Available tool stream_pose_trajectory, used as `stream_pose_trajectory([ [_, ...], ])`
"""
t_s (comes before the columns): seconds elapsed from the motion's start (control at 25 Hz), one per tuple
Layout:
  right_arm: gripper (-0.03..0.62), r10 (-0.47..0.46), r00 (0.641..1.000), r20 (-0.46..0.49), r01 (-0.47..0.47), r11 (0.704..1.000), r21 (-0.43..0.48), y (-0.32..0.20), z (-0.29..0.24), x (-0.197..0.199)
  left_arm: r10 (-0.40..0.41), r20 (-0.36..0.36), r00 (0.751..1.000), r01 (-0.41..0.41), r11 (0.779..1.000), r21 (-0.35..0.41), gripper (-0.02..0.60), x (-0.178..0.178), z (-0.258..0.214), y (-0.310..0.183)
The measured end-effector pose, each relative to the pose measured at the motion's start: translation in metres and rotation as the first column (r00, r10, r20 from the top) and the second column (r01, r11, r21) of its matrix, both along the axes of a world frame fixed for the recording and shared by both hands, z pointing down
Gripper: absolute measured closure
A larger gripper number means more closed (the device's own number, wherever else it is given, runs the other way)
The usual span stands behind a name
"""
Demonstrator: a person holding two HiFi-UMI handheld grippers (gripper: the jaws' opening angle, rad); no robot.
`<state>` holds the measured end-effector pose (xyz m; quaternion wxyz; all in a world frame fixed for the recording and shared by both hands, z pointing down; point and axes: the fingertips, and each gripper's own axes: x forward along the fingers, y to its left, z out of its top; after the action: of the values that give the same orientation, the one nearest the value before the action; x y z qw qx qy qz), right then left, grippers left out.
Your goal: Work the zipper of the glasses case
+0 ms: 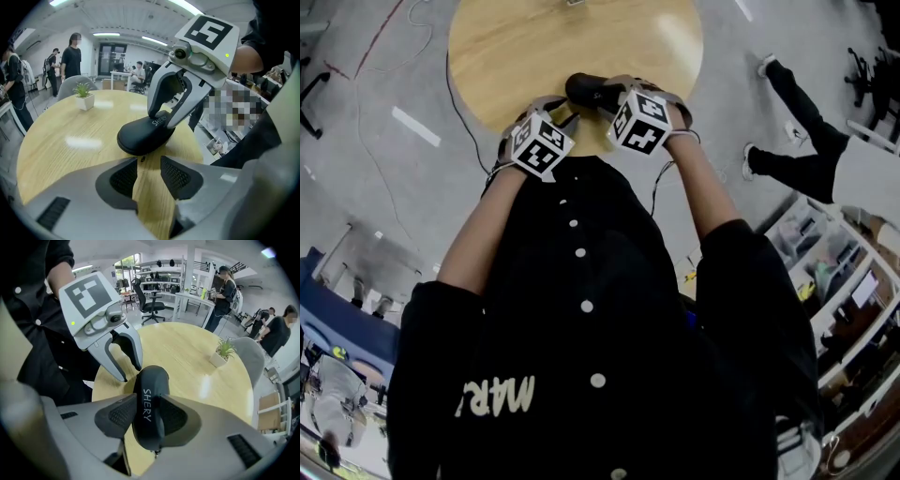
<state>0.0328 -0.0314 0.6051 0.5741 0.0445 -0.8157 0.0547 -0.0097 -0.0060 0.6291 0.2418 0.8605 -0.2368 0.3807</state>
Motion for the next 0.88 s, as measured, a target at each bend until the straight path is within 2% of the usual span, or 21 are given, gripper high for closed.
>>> stream_pose_trajectory([
  [0.48,0.441,0.0,0.999,0.047,0.005,0.993,-0.12,-0.01,0.001,-0.005,-0.036,0.021,0.999,0.036,0.999,-0.008,0.442,0.003,0.018,-0.014],
  [0.6,0.441,-0.007,0.999,0.044,0.012,0.993,-0.121,-0.011,0.002,-0.006,-0.062,0.03,0.998,0.062,0.998,-0.002,0.511,-0.001,0.02,-0.018],
  [0.68,0.441,-0.007,0.999,0.042,0.012,0.993,-0.118,-0.013,0.003,-0.008,-0.047,0.029,0.998,0.047,0.999,-0.001,0.555,-0.002,0.021,-0.02],
  [0.88,0.441,-0.006,0.999,0.038,0.01,0.994,-0.112,-0.013,0.003,-0.009,0.015,0.052,0.999,-0.018,0.999,0.046,0.558,-0.004,0.019,-0.017],
])
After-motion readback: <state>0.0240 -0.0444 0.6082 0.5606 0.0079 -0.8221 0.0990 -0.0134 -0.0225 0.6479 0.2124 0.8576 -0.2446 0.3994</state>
